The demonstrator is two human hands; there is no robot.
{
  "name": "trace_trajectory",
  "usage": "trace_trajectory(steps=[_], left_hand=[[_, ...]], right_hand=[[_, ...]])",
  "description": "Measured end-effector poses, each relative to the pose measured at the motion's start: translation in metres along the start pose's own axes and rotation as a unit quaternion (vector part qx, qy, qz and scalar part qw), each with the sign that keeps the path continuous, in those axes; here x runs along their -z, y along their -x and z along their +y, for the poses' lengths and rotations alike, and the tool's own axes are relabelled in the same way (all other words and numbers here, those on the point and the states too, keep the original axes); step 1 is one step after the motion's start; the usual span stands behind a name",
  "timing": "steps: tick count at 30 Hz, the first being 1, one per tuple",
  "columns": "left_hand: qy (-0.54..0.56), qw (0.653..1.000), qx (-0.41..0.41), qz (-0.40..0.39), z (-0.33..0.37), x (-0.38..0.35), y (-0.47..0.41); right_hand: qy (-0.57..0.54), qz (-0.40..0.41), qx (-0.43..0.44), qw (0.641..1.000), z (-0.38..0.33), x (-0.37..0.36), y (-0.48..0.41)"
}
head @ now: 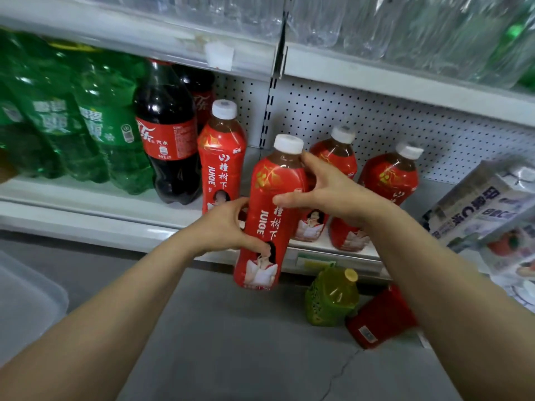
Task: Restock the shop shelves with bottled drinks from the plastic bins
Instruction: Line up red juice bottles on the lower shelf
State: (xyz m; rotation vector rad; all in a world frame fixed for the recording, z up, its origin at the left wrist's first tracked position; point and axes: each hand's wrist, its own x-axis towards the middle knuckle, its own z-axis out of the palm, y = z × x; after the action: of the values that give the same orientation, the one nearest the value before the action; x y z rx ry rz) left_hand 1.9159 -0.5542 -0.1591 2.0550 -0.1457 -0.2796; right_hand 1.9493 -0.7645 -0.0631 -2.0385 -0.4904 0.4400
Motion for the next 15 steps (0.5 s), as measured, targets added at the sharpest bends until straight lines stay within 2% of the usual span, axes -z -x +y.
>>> trace_trajectory(steps=[9, 15], left_hand=[[0.047, 0.998, -0.021, 0.04, 0.021, 0.009, -0.013], [0.042, 0.995, -0.026, 0.082, 0.03, 0.003, -0.025]], right_hand=[[0.03, 0.04, 0.051, 0.997, -0.014, 0.009, -0.021], [0.065, 0.071, 0.061, 0.994, -0.008, 0.01, -0.035]])
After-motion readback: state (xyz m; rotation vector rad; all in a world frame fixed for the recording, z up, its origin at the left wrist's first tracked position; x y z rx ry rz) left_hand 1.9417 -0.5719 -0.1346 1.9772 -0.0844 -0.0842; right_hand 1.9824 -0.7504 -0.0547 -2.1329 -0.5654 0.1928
